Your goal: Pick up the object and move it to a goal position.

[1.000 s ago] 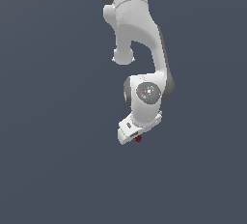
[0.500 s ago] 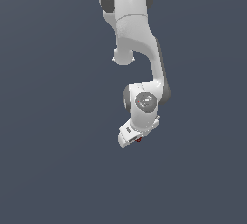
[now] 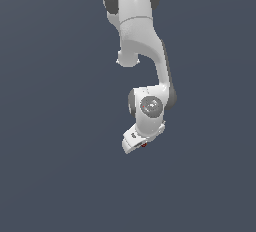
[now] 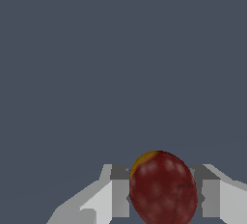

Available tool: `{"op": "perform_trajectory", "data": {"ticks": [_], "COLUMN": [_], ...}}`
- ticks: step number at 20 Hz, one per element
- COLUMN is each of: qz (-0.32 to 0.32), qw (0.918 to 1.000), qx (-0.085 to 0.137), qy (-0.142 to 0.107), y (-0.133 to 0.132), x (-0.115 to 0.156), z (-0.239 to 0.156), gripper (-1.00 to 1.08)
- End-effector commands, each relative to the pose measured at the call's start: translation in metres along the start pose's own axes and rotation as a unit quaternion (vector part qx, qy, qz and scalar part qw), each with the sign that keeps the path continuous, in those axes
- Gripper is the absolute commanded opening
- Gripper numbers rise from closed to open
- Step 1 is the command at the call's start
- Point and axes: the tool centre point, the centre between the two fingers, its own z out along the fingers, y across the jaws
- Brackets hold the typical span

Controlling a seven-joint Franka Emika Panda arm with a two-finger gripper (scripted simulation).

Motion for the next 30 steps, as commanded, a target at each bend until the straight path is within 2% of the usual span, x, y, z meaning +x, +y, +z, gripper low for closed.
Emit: {"op": "perform_trajectory", "data": {"ticks": [1,8,14,30], "qz": [0.0,0.0,0.0,0.0], "qw": [1.0,1.0,1.0,1.0], "qx": [0.0,0.0,0.0,0.0], "qy": [0.0,0.0,0.0,0.0], "y": [0.0,-0.001,-0.004,-0.021], "x": [0.0,0.0,-0.001,-0.004], "z": [0.0,-0.005,-0.03,-0.18], "gripper": [-1.0,-1.0,-1.0,-1.0]}}
